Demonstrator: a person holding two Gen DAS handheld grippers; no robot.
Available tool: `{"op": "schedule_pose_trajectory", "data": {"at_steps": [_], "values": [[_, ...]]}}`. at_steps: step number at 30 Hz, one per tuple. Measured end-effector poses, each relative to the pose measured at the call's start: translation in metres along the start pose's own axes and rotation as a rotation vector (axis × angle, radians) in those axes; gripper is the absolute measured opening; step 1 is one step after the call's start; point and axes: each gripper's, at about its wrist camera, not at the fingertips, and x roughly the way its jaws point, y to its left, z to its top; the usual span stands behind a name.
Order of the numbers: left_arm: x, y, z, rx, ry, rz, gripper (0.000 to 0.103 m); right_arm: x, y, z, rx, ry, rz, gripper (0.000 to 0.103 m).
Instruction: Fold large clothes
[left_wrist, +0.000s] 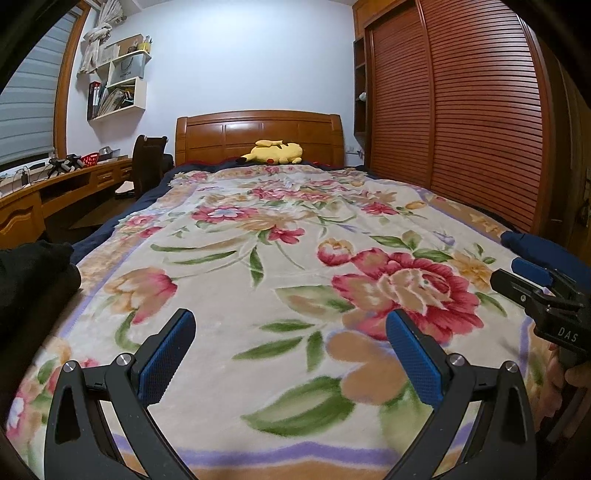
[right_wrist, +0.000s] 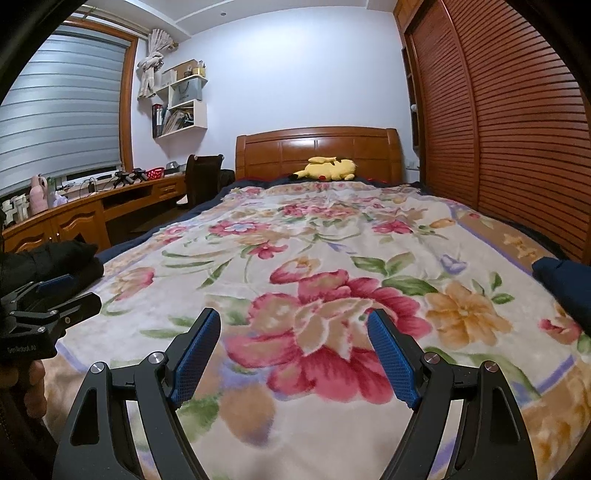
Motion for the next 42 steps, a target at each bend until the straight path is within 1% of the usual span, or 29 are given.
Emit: {"op": "schedule_pose_trajectory", "data": {"at_steps": [42], "values": [[-0.0005, 0.0007, -0.0022, -0.012, -0.006, 0.009, 0.103, 0.0033, -0.0061, -0.0055, -0.018, -0.020, 0.010, 0.083]]}}
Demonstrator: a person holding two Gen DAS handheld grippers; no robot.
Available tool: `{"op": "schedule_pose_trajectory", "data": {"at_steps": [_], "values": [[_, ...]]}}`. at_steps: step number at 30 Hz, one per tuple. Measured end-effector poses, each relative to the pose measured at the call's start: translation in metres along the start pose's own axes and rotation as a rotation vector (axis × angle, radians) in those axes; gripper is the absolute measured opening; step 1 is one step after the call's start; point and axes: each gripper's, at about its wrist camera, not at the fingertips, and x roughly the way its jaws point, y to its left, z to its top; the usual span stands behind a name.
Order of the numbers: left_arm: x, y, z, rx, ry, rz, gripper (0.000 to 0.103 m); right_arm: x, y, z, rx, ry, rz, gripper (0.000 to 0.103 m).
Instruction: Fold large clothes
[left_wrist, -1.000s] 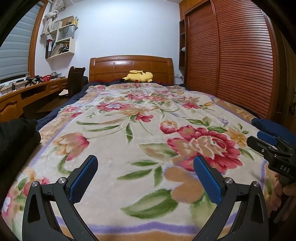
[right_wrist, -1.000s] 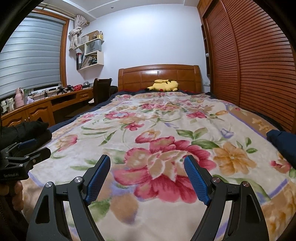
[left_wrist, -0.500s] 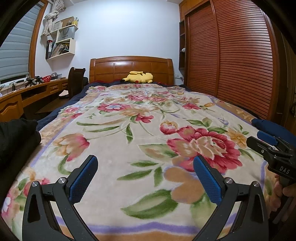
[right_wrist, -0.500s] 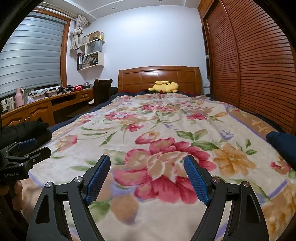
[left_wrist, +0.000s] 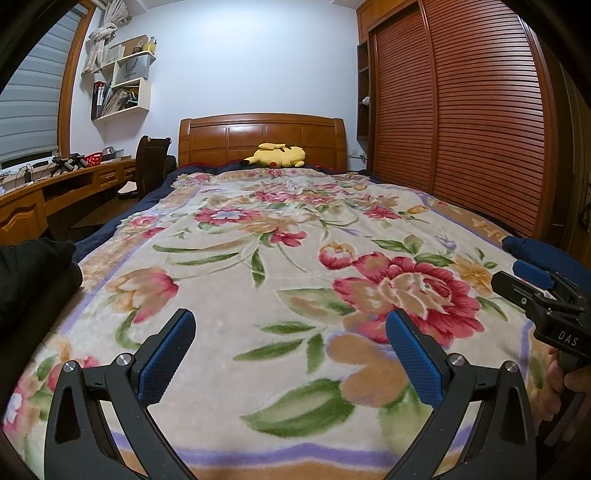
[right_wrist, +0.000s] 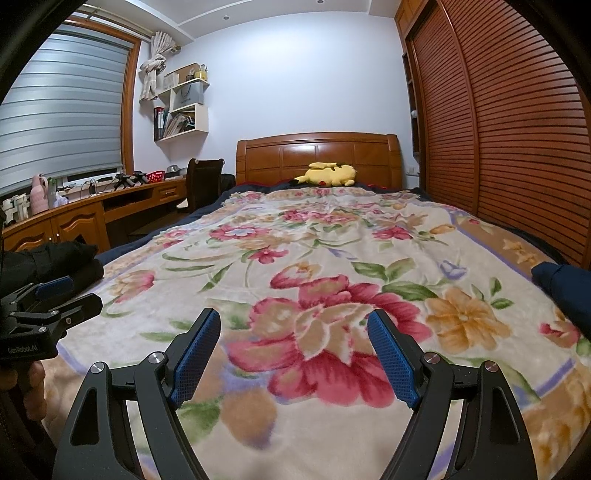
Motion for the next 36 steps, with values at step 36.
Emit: {"op": "schedule_pose_trajectory", "data": {"at_steps": [36], "values": [[0.0002, -0.0014, 0.0011, -0.001, -0.005, -0.002, 0.103, 0.0019, -0.0050, -0.0014, -0.005, -0.010, -0.004, 0.083]]}}
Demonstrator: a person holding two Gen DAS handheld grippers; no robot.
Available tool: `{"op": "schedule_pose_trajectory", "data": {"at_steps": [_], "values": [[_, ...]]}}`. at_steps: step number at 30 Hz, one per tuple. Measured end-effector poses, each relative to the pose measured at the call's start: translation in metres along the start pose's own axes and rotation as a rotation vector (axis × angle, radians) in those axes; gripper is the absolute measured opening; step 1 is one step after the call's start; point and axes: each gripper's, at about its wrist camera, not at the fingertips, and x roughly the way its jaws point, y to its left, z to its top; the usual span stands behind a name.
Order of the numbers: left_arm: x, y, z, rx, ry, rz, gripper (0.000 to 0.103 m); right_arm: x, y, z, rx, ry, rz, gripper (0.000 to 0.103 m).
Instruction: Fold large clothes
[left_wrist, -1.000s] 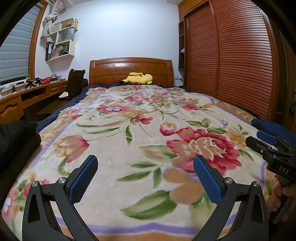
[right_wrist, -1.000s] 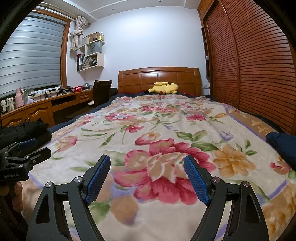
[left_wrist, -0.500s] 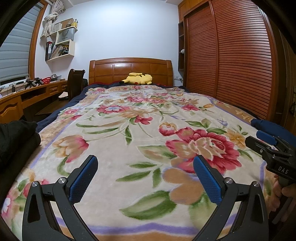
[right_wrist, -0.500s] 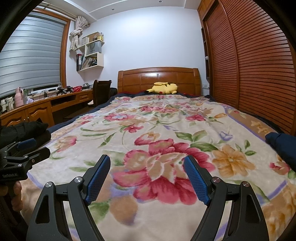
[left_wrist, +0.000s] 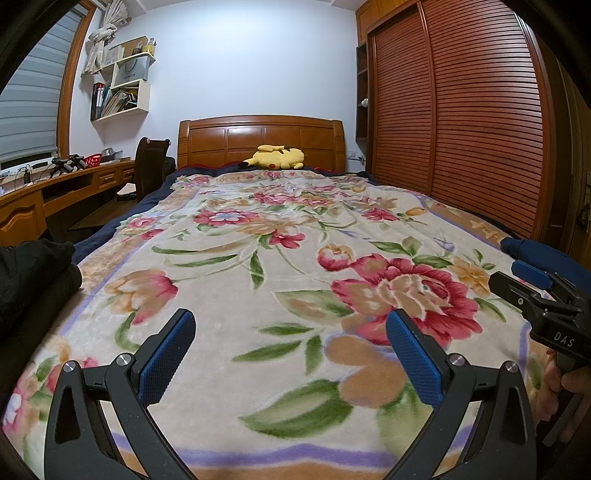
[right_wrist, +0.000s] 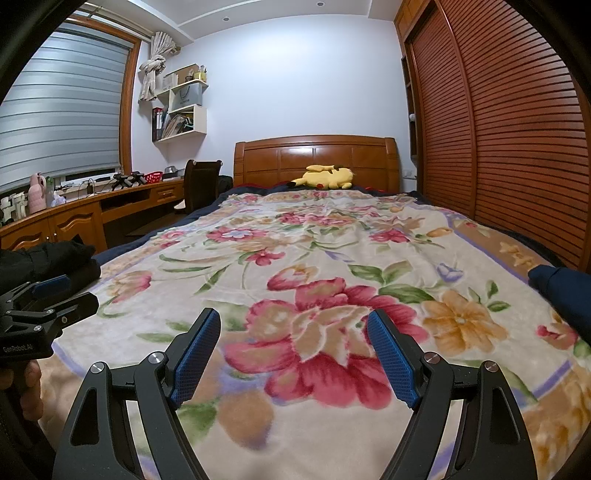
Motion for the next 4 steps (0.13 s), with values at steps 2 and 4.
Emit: {"op": "schedule_pose_trajectory", "data": {"at_steps": [2, 4], "values": [[0.0000, 0.0001, -0.0001, -0.001, 0.000, 0.000, 0.103, 0.0002, -0.0002, 0.0002, -0.001, 0.000, -0.001, 0.083], [-0.0003, 0.0004, -0.0003, -0.001, -0.002, 0.000, 0.103, 0.0001, -0.0005, -0.0004, -0.002, 0.000, -0.001, 0.083]]}}
